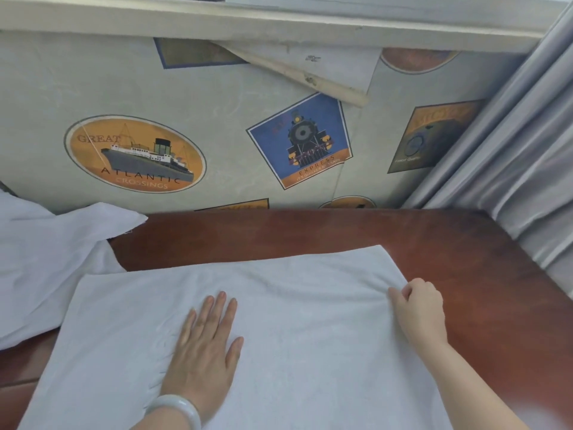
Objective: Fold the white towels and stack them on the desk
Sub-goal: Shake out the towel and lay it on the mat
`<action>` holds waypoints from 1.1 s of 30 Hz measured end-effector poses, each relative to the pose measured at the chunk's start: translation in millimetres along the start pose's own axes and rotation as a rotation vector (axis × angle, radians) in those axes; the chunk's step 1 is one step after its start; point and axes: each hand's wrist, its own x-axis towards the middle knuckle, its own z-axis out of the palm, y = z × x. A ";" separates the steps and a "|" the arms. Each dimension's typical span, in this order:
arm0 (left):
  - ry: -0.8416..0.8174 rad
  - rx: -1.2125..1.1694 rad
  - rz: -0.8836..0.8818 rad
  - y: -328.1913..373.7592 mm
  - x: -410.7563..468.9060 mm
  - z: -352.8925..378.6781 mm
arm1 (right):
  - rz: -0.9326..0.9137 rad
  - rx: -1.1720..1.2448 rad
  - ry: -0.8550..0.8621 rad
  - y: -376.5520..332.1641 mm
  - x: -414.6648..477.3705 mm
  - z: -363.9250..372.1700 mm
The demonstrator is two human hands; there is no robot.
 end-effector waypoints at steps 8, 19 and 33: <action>-0.004 -0.002 -0.001 -0.9 0.7 2.1 | 0.013 -0.031 -0.005 -0.2 25.1 5.5; -0.055 -0.002 -0.010 -0.3 0.5 0.9 | 0.150 0.049 -0.137 -23.1 73.4 4.2; -0.130 -0.054 -0.034 2.4 -1.3 -6.7 | -0.148 -0.199 0.099 -57.2 75.2 28.2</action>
